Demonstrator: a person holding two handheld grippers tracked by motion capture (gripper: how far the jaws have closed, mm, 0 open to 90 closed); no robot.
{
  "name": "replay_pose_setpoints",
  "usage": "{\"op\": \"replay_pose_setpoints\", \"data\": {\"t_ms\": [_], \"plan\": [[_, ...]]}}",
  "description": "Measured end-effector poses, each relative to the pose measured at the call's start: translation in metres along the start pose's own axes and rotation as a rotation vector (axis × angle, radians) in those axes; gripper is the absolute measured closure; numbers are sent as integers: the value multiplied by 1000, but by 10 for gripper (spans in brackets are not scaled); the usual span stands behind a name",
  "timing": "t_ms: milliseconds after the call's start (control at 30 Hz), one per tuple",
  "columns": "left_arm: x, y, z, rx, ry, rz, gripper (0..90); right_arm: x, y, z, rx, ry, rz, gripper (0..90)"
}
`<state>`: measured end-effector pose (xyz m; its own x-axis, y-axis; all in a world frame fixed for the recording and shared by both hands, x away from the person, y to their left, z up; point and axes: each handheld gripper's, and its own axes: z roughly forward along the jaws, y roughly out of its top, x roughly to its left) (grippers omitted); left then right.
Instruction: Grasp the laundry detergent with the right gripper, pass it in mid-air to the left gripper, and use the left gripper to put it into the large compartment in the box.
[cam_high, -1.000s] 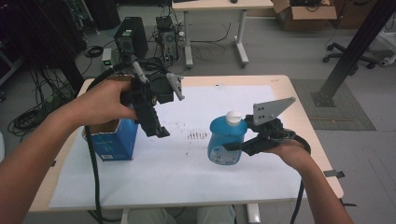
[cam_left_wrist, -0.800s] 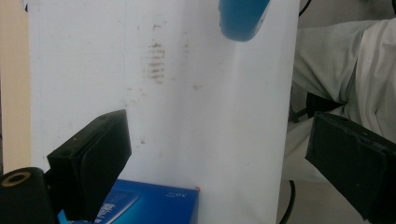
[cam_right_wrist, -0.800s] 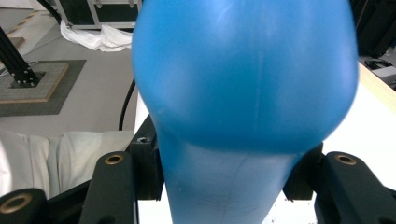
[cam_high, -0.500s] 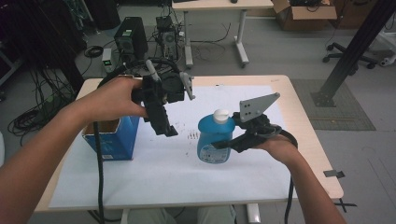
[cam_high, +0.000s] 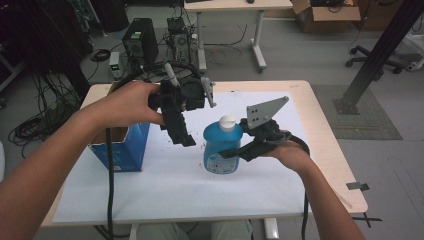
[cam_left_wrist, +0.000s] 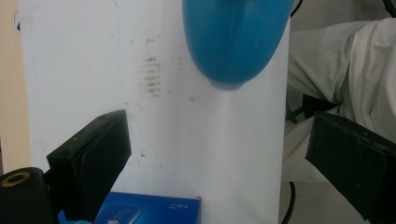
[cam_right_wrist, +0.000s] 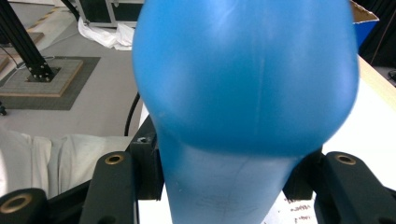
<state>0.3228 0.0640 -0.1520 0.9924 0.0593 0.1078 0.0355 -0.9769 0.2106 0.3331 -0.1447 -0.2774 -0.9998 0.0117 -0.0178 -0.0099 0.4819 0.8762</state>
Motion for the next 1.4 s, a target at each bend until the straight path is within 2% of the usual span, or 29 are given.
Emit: {"op": "replay_pose_setpoints", "data": {"t_ms": [767, 1400], "plan": [[2, 19, 8, 3, -12, 31, 67, -7, 8, 24, 17, 46, -23, 442], [0, 25, 14, 8, -14, 23, 67, -9, 15, 35, 32, 61, -34, 442]]}}
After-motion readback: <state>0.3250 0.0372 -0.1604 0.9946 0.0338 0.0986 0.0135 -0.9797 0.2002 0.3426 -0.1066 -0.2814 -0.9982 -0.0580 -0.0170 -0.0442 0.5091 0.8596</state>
